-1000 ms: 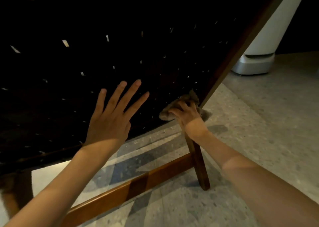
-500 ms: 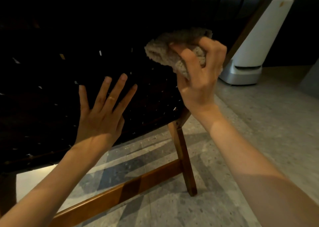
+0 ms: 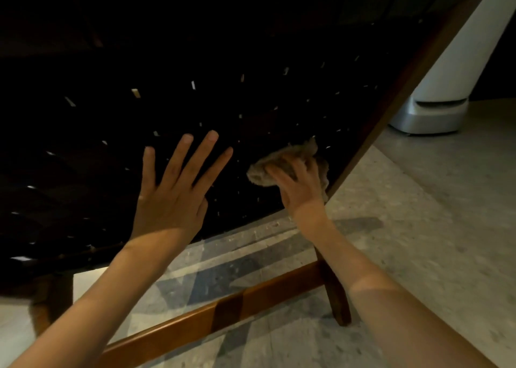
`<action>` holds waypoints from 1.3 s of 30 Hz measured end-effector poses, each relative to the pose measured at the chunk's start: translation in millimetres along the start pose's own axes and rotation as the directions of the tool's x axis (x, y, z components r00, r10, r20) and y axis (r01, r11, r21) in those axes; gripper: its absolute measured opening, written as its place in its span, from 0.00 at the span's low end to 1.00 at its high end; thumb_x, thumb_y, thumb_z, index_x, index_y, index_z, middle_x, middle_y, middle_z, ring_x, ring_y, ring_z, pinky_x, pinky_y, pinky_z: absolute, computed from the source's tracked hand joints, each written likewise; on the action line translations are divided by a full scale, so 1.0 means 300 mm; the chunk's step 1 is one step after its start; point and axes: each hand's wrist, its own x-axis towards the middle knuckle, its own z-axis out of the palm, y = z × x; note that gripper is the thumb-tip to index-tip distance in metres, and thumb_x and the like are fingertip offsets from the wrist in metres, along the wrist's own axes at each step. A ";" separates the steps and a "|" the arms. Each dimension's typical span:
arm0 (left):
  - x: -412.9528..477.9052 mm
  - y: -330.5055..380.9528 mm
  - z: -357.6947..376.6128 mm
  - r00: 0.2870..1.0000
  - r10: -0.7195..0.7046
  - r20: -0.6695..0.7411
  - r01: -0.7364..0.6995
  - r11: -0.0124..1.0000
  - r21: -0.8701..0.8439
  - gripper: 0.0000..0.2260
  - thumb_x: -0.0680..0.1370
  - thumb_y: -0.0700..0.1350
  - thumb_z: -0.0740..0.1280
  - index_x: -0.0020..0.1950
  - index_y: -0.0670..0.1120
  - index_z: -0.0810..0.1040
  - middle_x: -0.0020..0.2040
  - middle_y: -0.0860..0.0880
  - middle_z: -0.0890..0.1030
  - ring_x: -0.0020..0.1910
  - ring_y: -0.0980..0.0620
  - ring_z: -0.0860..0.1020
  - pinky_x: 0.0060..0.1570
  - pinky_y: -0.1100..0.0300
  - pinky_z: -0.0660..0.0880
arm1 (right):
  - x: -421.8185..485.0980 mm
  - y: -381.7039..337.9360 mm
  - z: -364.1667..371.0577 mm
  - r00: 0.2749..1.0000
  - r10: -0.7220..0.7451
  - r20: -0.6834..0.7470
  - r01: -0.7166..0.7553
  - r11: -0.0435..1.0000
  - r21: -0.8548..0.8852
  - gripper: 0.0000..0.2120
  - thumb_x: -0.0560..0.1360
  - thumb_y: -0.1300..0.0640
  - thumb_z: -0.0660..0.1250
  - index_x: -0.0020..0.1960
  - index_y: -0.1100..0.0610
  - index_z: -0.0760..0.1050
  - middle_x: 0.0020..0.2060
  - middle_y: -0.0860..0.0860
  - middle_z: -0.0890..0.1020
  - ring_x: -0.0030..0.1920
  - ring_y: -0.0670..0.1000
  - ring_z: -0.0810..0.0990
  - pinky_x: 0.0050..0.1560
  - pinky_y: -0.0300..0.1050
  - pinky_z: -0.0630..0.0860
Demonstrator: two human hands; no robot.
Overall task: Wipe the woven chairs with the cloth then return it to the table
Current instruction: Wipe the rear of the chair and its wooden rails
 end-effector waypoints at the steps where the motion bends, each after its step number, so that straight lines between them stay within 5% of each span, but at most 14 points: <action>1: -0.011 -0.006 0.001 1.000 0.022 -0.001 -0.022 0.999 0.029 0.35 0.74 0.43 0.64 0.78 0.52 0.52 0.78 0.48 0.41 0.76 0.46 0.38 0.71 0.42 0.38 | -0.036 -0.002 0.023 0.985 0.019 0.169 -0.016 1.000 -0.020 0.26 0.61 0.74 0.74 0.55 0.55 0.81 0.58 0.60 0.76 0.52 0.72 0.76 0.46 0.60 0.79; 4: -0.025 -0.020 -0.004 0.999 0.037 0.011 -0.037 0.999 0.007 0.36 0.73 0.42 0.66 0.78 0.51 0.53 0.78 0.48 0.41 0.76 0.47 0.38 0.72 0.44 0.37 | -0.121 0.018 0.081 0.756 0.016 0.655 0.017 0.999 -0.044 0.22 0.77 0.65 0.61 0.69 0.52 0.70 0.71 0.54 0.66 0.71 0.63 0.62 0.67 0.52 0.65; 8: -0.037 -0.041 -0.007 1.000 0.013 0.013 -0.012 0.998 -0.054 0.36 0.72 0.41 0.69 0.76 0.51 0.56 0.77 0.49 0.45 0.76 0.50 0.37 0.71 0.46 0.37 | -0.076 0.021 0.034 0.718 -0.022 0.695 0.047 0.999 -0.017 0.22 0.78 0.64 0.59 0.69 0.50 0.71 0.69 0.53 0.68 0.69 0.59 0.65 0.67 0.52 0.65; 10: -0.063 -0.060 -0.013 0.999 0.013 -0.047 -0.009 0.996 0.094 0.35 0.74 0.44 0.66 0.77 0.51 0.54 0.78 0.46 0.39 0.75 0.47 0.35 0.69 0.39 0.40 | -0.058 0.003 -0.045 0.829 -0.091 0.552 0.087 0.996 0.034 0.20 0.71 0.68 0.68 0.61 0.54 0.79 0.57 0.57 0.78 0.58 0.65 0.74 0.57 0.57 0.73; 13: -0.097 -0.087 -0.031 0.995 -0.071 -0.068 0.074 0.996 0.055 0.34 0.76 0.46 0.65 0.78 0.53 0.52 0.77 0.46 0.35 0.75 0.46 0.33 0.68 0.37 0.38 | -0.017 -0.047 -0.183 0.984 -0.172 0.051 0.169 0.984 0.060 0.17 0.68 0.68 0.69 0.56 0.57 0.80 0.53 0.57 0.74 0.49 0.63 0.76 0.50 0.54 0.75; 15: -0.096 -0.100 -0.043 0.989 -0.111 -0.093 0.114 0.993 0.022 0.33 0.77 0.47 0.65 0.78 0.54 0.52 0.77 0.46 0.36 0.75 0.45 0.34 0.69 0.36 0.37 | 0.070 -0.093 -0.265 0.951 -0.202 -0.233 0.216 0.976 0.037 0.14 0.73 0.65 0.67 0.57 0.56 0.74 0.52 0.55 0.69 0.51 0.58 0.70 0.55 0.46 0.68; 18: -0.080 -0.112 -0.051 0.988 -0.129 -0.086 0.126 0.991 -0.042 0.32 0.77 0.48 0.65 0.78 0.54 0.53 0.77 0.46 0.36 0.75 0.44 0.35 0.68 0.33 0.42 | 0.220 -0.156 -0.349 0.883 -0.215 -0.416 0.242 0.970 0.012 0.16 0.74 0.62 0.71 0.59 0.54 0.72 0.53 0.54 0.68 0.53 0.57 0.67 0.62 0.38 0.61; 24: -0.057 -0.100 -0.054 0.988 -0.132 -0.074 0.128 0.990 -0.057 0.29 0.78 0.48 0.60 0.78 0.55 0.52 0.78 0.44 0.38 0.76 0.42 0.37 0.69 0.35 0.40 | 0.354 -0.224 -0.325 0.871 -0.199 -0.450 0.216 0.976 -0.014 0.27 0.65 0.63 0.79 0.58 0.53 0.70 0.54 0.54 0.66 0.53 0.56 0.66 0.57 0.46 0.66; 27: -0.055 -0.101 -0.048 0.986 -0.143 -0.081 0.141 0.989 -0.038 0.29 0.79 0.48 0.60 0.78 0.55 0.52 0.78 0.44 0.39 0.76 0.42 0.38 0.69 0.35 0.40 | 0.375 -0.237 -0.277 0.832 -0.215 -0.511 0.241 0.970 -0.015 0.12 0.77 0.58 0.65 0.59 0.55 0.70 0.55 0.55 0.66 0.57 0.53 0.67 0.56 0.55 0.67; 29: -0.060 -0.113 -0.047 0.988 -0.127 -0.083 0.126 0.992 -0.020 0.29 0.78 0.49 0.59 0.78 0.55 0.53 0.78 0.44 0.39 0.76 0.43 0.37 0.69 0.36 0.40 | 0.375 -0.237 -0.251 0.810 -0.189 -0.556 0.239 0.971 0.017 0.10 0.80 0.54 0.56 0.59 0.54 0.71 0.56 0.55 0.66 0.60 0.51 0.65 0.58 0.55 0.67; 34: -0.087 -0.148 -0.056 0.993 -0.105 -0.052 0.103 0.994 -0.037 0.33 0.76 0.47 0.65 0.78 0.55 0.53 0.78 0.45 0.38 0.76 0.43 0.37 0.70 0.37 0.39 | 0.343 -0.230 -0.151 0.775 -0.140 -0.617 0.180 0.984 0.002 0.09 0.77 0.60 0.65 0.54 0.50 0.72 0.54 0.54 0.68 0.53 0.59 0.67 0.50 0.55 0.75; 39: -0.125 -0.167 -0.065 0.996 -0.092 -0.003 0.092 0.995 -0.034 0.33 0.76 0.44 0.65 0.77 0.53 0.55 0.78 0.45 0.40 0.76 0.44 0.37 0.71 0.37 0.43 | 0.140 -0.179 -0.006 0.907 -0.236 -0.349 0.237 0.971 -0.041 0.15 0.74 0.67 0.59 0.55 0.51 0.70 0.55 0.54 0.65 0.54 0.60 0.63 0.47 0.57 0.77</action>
